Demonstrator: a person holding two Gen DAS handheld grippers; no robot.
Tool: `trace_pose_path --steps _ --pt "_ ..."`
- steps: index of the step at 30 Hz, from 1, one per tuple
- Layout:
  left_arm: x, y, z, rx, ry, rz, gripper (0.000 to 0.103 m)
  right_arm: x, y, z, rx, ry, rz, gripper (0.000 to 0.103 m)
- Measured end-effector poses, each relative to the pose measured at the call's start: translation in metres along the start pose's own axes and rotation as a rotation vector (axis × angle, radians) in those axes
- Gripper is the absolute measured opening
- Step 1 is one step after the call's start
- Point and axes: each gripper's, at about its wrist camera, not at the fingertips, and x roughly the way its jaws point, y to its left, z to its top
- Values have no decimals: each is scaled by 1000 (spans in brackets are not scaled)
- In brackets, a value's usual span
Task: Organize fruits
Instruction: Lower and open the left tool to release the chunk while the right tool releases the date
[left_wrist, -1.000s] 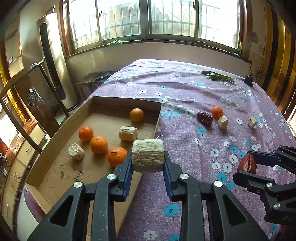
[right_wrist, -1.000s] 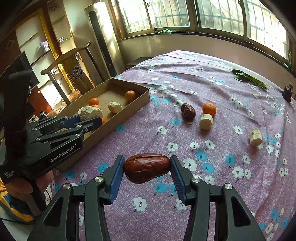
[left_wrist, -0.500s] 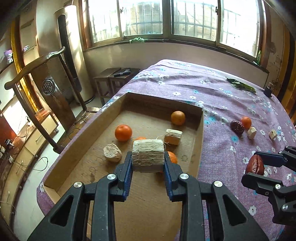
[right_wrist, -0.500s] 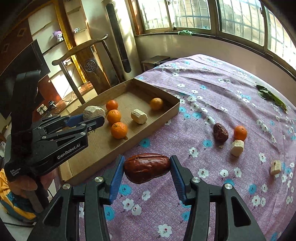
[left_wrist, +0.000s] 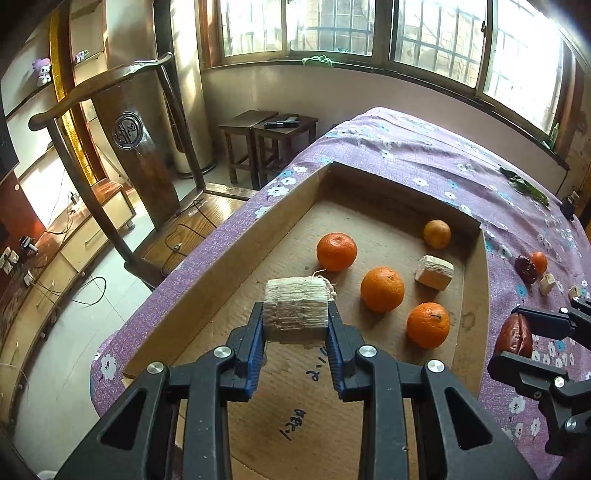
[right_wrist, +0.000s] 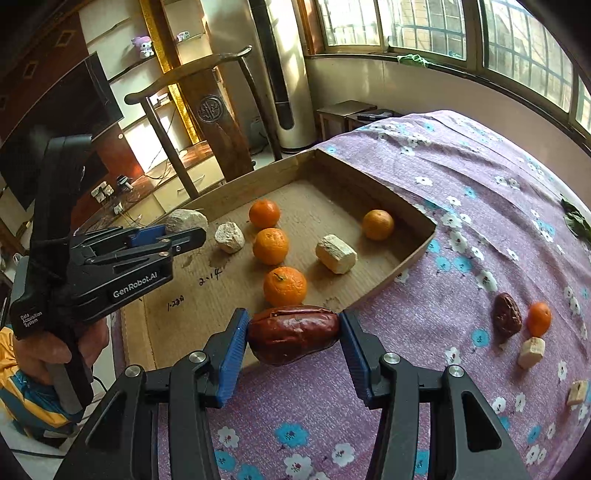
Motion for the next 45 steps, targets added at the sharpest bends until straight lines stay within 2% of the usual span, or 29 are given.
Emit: trace_pose_path --steps 9,15,23,31,39,40,41,42,44,45 --pt "11 3 -2 3 28 6 29 30 21 4 -48 61 55 54" --pt "19 6 -4 -2 47 22 29 49 34 6 -77 98 57 54" --pt "24 7 -5 -10 52 25 29 50 44 8 -121 103 49 55" --pt "27 7 -9 -19 65 27 29 64 43 5 -109 125 47 55" --pt "31 7 -11 -36 75 31 30 68 43 4 -107 106 40 55" --pt "30 7 -11 -34 72 38 32 67 44 4 -107 107 41 55" --pt "29 7 -11 -33 69 43 38 66 43 5 -105 106 46 58" --pt "28 7 -10 -36 66 42 49 64 43 5 -100 104 55 60" --pt "24 7 -10 -42 51 40 62 59 43 3 -99 98 69 68" --pt "22 7 -9 -43 44 43 65 56 43 1 -99 97 68 70"
